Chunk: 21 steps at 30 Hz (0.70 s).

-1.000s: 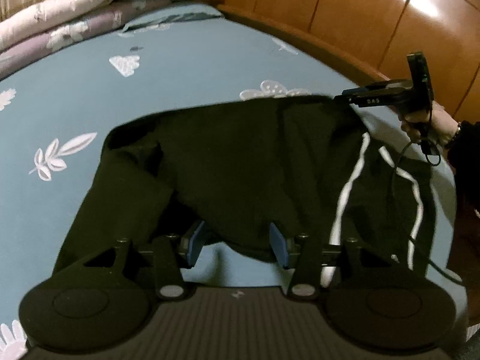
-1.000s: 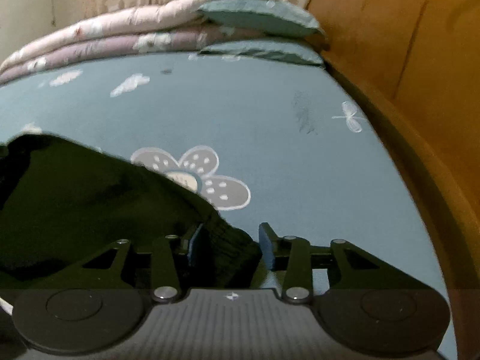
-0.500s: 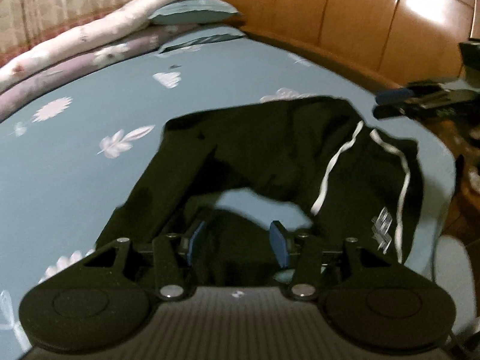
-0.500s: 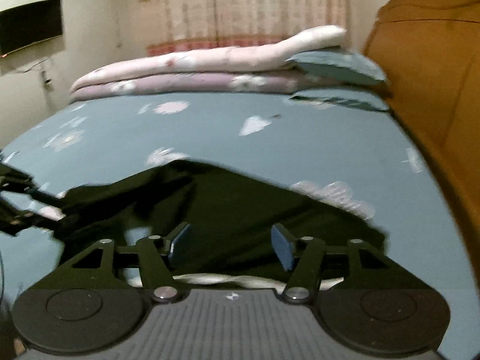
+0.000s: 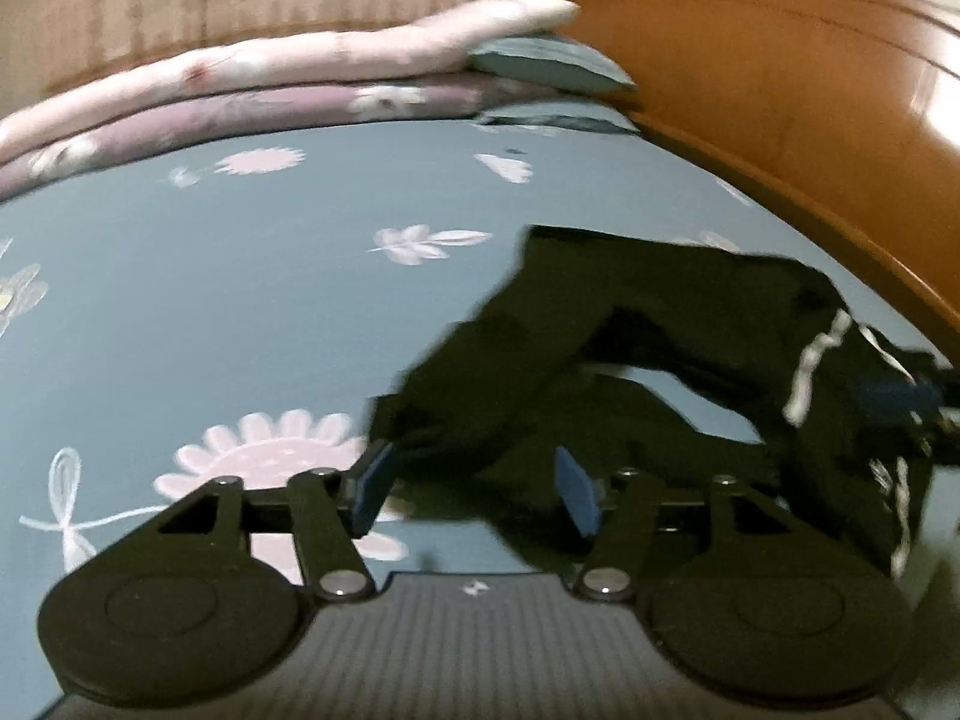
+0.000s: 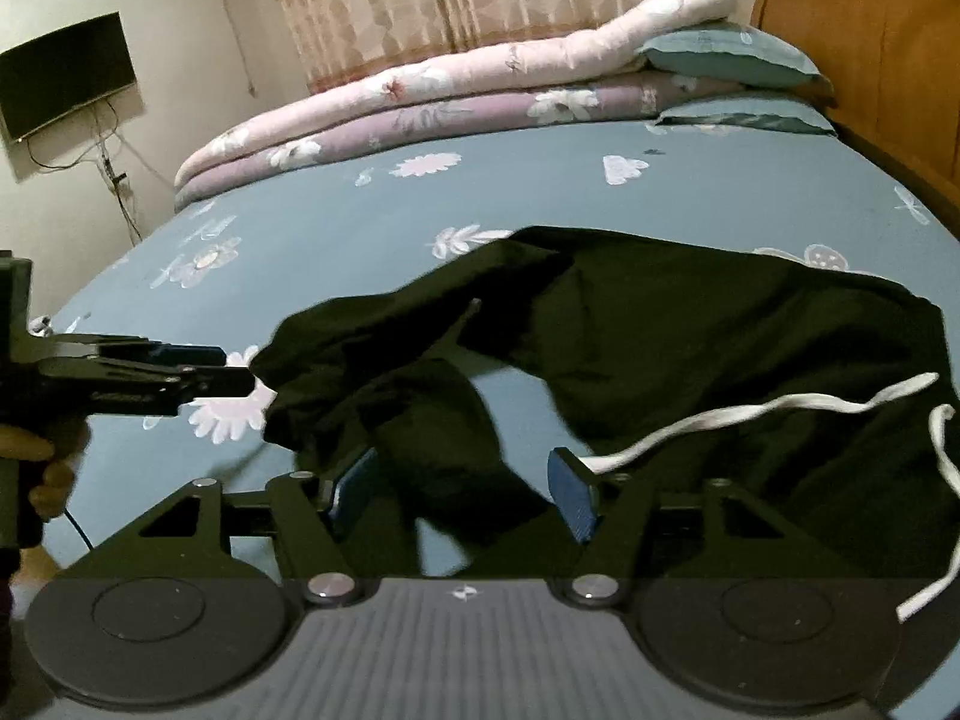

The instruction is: Fold clothes

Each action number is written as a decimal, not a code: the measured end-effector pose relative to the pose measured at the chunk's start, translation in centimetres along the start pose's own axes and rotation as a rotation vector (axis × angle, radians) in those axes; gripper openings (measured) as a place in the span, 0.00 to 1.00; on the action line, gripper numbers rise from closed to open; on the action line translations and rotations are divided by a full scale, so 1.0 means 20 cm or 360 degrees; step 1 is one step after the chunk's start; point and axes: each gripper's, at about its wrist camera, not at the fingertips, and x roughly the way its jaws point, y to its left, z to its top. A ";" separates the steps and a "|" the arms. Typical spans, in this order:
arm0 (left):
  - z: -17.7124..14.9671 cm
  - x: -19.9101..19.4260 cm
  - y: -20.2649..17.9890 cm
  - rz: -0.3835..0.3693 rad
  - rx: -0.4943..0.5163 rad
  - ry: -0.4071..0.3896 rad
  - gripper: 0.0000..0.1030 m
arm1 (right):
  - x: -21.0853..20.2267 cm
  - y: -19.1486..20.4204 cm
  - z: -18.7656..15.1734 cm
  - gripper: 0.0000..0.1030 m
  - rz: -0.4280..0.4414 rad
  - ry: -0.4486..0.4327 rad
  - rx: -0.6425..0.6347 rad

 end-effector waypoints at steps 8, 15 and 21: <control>0.04 0.09 0.37 -0.0122 -0.0261 0.0076 0.73 | 0.28 0.37 0.22 0.65 0.0007 0.0160 -0.0585; 0.02 0.08 0.47 -0.0226 -0.0340 0.0119 0.74 | 0.59 0.71 0.33 0.65 0.0081 0.0213 -0.1177; -0.01 0.12 0.55 -0.0152 -0.0388 0.0167 0.78 | 0.77 0.92 0.19 0.45 0.0076 0.0232 -0.1722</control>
